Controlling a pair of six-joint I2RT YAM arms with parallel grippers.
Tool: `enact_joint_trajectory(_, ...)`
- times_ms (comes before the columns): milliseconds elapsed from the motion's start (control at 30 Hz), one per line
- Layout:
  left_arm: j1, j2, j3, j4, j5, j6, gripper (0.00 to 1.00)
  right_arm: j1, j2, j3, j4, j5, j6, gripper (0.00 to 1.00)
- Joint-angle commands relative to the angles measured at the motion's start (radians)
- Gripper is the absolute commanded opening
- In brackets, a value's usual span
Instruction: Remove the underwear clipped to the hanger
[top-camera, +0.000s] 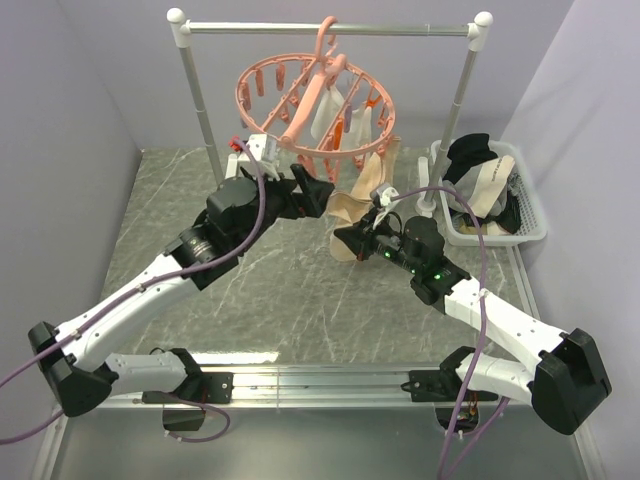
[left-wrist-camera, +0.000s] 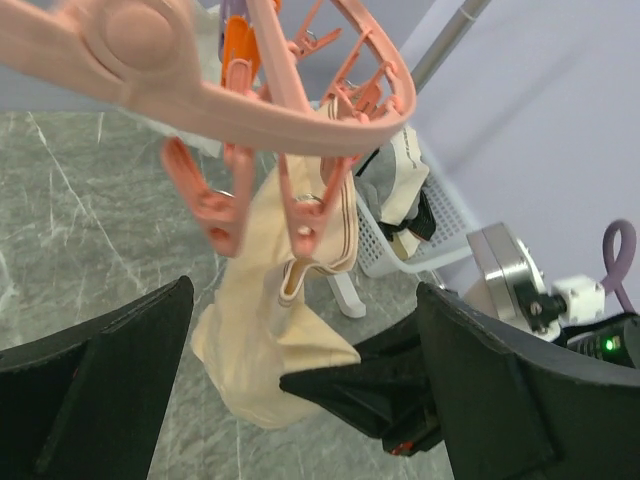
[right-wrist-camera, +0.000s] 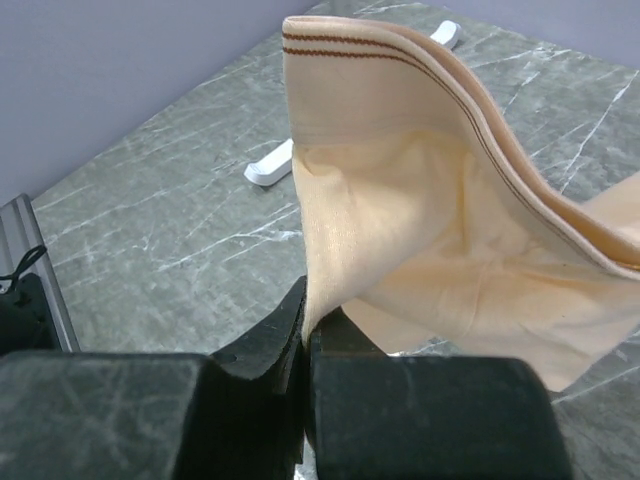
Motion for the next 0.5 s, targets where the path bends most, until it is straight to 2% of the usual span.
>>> enact_joint_trajectory(0, -0.014, -0.021, -0.054, 0.057, 0.042, -0.018, 0.99, 0.007, -0.020, 0.018, 0.051, -0.018, -0.002, 0.00)
enact_joint_trajectory(267, -0.016, 0.081, -0.059, 0.086, 0.076, -0.025, 0.99, 0.008, -0.023, 0.016, 0.037, -0.074, -0.005, 0.00)
enact_joint_trajectory(467, -0.019, 0.158, 0.012, 0.037, 0.033, -0.025, 0.99, 0.007, -0.037, 0.011, 0.028, -0.079, -0.012, 0.00)
